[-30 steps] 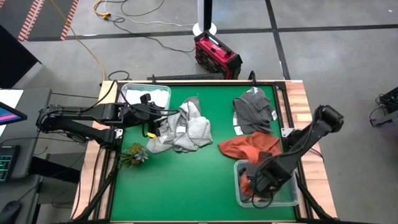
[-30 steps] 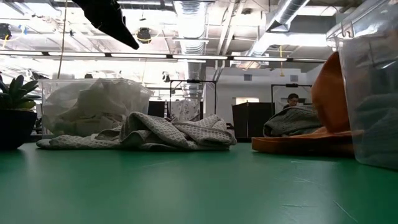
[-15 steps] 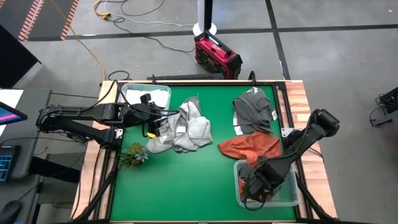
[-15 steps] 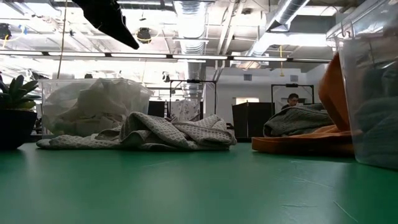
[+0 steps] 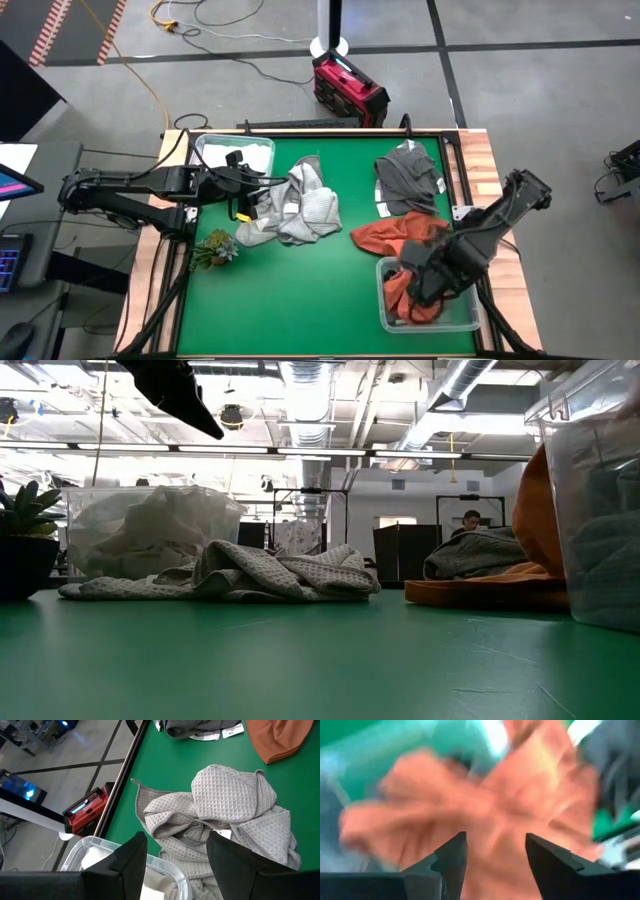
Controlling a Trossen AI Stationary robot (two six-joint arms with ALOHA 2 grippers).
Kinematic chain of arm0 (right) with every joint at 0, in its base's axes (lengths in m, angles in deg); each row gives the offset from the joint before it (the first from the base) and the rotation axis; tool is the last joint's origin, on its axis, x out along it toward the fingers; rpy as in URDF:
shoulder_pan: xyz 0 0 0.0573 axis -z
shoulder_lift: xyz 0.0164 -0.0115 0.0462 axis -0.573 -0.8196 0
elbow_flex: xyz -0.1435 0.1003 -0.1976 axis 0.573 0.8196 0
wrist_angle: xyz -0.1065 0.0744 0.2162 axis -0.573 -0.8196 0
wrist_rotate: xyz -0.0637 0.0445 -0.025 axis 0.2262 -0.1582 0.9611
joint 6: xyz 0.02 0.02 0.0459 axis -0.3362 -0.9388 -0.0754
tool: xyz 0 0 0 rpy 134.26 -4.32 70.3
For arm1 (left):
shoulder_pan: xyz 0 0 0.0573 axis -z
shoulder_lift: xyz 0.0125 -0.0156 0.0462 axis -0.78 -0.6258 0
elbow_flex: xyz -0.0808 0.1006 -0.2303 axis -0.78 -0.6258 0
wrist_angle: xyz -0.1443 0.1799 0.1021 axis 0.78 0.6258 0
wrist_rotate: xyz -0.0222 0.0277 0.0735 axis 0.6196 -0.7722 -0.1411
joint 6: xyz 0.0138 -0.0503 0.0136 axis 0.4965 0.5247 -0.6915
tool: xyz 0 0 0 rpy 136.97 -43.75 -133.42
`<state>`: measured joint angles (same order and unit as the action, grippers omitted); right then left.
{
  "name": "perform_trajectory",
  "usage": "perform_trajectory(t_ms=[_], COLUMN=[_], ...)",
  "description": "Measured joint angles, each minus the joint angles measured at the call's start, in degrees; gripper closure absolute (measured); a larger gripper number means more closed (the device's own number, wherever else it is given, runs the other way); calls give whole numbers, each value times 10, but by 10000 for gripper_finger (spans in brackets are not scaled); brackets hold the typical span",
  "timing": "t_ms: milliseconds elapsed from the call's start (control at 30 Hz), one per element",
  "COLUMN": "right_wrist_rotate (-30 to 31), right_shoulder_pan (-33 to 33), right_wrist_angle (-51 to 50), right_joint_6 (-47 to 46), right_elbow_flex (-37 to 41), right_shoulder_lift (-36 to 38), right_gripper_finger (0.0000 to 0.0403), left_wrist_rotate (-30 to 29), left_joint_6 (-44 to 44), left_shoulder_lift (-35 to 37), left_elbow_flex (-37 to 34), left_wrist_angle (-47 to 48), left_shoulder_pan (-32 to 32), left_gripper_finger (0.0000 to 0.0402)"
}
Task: Sort towels by color in basket
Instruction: Put the orange towel into the bottom transparent bin
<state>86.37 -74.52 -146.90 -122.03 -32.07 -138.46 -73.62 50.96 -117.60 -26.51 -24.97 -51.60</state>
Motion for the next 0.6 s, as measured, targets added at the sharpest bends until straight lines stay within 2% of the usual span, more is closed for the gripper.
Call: perform_trajectory(t_ms=[100,333,600], right_wrist_rotate=[42,51,46], right_shoulder_pan=[32,121,165], right_wrist_angle=[27,28,42], right_joint_6=[25,57,59], right_elbow_flex=[0,1,6], right_shoulder_lift=[7,3,3], right_gripper_finger=[178,178,179], left_wrist_rotate=[1,2,2], left_joint_6=[0,5,26], left_shoulder_lift=[0,0,0], left_elbow_flex=[0,0,0], left_wrist_angle=[0,10,45], left_shoulder_pan=[0,0,0], left_gripper_finger=[205,205,205])
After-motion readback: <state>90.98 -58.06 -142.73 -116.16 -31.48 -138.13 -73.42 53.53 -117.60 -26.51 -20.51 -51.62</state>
